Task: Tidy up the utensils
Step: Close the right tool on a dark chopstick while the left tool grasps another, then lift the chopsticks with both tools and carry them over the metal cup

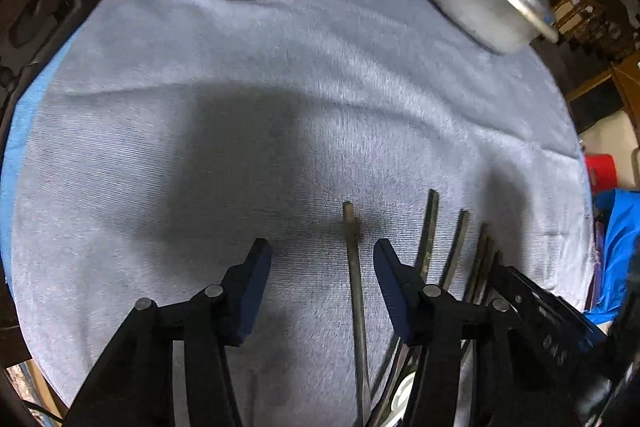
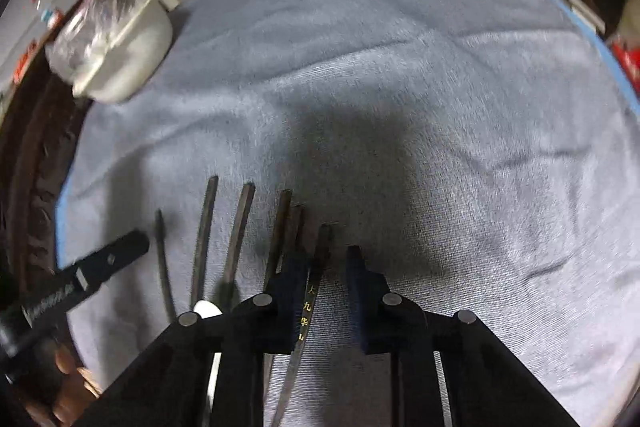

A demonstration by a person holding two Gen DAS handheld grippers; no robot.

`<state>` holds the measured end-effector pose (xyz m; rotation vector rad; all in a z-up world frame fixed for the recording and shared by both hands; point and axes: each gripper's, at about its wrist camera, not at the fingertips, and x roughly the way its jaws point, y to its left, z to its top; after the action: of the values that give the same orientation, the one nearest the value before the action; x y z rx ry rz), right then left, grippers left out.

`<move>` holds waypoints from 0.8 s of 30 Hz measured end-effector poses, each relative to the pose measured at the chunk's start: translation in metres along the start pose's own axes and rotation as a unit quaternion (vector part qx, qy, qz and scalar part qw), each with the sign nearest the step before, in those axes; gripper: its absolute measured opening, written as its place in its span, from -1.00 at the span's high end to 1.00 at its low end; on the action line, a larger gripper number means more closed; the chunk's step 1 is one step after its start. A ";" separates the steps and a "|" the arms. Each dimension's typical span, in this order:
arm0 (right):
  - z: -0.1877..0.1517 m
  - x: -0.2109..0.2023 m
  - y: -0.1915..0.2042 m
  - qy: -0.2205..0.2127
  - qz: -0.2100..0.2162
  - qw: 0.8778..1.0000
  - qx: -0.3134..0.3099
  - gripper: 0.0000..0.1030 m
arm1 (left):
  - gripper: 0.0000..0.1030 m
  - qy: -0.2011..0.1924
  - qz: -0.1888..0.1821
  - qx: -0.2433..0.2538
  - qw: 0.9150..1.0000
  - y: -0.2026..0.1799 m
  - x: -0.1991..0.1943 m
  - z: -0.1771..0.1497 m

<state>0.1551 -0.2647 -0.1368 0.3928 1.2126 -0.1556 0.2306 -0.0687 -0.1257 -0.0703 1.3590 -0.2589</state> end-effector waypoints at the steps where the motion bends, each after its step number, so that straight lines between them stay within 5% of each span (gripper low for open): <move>1: -0.001 0.001 0.006 -0.003 -0.014 1.000 -0.012 0.64 | -0.01 0.000 0.005 -0.001 1.000 -0.002 0.003 0.001; 8: -0.001 0.010 0.032 -0.020 -0.048 0.997 -0.063 0.83 | 0.26 -0.021 0.054 0.047 0.997 -0.028 0.005 0.002; 10: -0.002 0.008 0.027 -0.022 -0.036 0.997 -0.060 0.86 | 0.78 -0.027 0.062 0.065 0.996 -0.035 0.004 0.001; 11: -0.003 0.007 0.024 -0.024 -0.025 0.998 -0.056 0.87 | 0.87 -0.027 0.058 0.067 0.996 -0.035 0.003 0.000; 16: -0.007 -0.010 0.003 -0.050 0.047 0.997 -0.028 0.87 | 0.90 -0.045 0.027 0.054 0.997 -0.025 -0.009 -0.007; 24: -0.026 -0.074 -0.027 -0.129 0.107 0.986 -0.022 0.87 | 0.90 -0.158 -0.009 0.069 0.985 -0.012 -0.109 -0.043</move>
<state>0.0980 -0.2865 -0.0812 0.4461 0.9110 0.0060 0.1665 -0.0520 -0.0284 -0.0063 1.0230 -0.3407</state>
